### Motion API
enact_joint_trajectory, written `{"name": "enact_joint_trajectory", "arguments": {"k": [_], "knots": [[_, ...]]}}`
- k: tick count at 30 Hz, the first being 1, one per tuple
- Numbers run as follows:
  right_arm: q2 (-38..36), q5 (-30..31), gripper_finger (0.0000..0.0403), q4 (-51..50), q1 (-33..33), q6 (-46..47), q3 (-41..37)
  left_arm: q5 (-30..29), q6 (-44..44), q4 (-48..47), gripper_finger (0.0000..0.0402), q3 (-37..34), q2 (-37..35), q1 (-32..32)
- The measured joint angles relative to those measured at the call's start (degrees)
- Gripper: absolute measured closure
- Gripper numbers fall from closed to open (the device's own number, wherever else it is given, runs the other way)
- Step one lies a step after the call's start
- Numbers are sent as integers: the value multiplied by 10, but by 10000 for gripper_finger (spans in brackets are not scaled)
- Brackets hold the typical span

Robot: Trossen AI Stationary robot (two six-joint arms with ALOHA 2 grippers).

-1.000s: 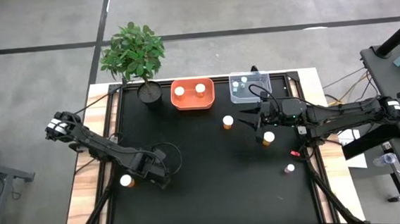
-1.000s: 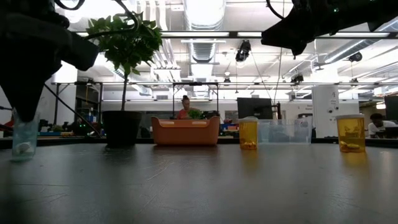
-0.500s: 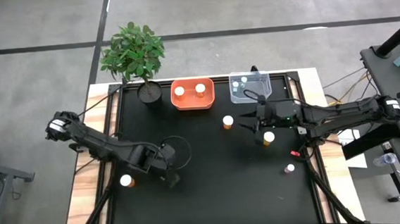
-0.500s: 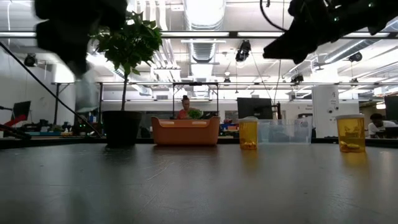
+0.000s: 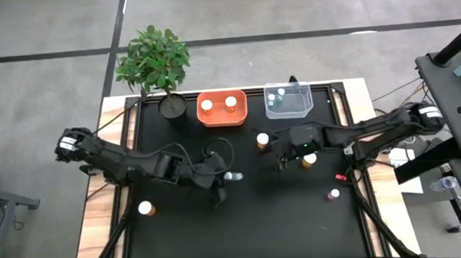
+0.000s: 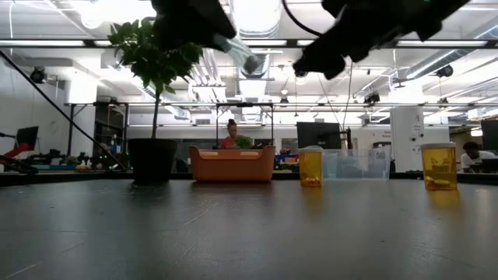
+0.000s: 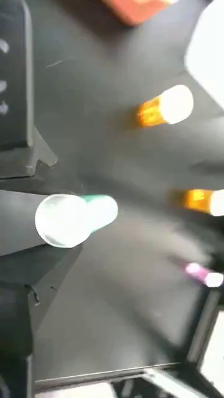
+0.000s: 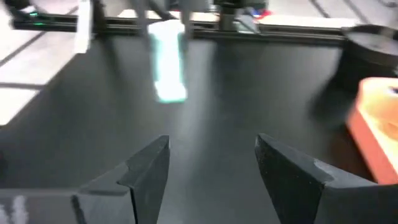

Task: Pick and place medicine bottles into bin by pill shape (circle, oval)
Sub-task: Put the blue pill bottle into the transparent bin

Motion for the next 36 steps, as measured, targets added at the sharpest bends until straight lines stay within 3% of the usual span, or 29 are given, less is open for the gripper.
{"name": "enact_joint_trajectory", "arguments": {"k": [10, 23, 36], "knots": [[90, 0, 172, 0, 10, 3, 62, -31, 53, 39, 304, -6, 0, 7], [126, -16, 174, 75, 14, 14, 74, -37, 68, 41, 304, -7, 19, 16], [141, -16, 227, 78, 13, -7, 73, -37, 73, 69, 300, -7, 40, 21]]}}
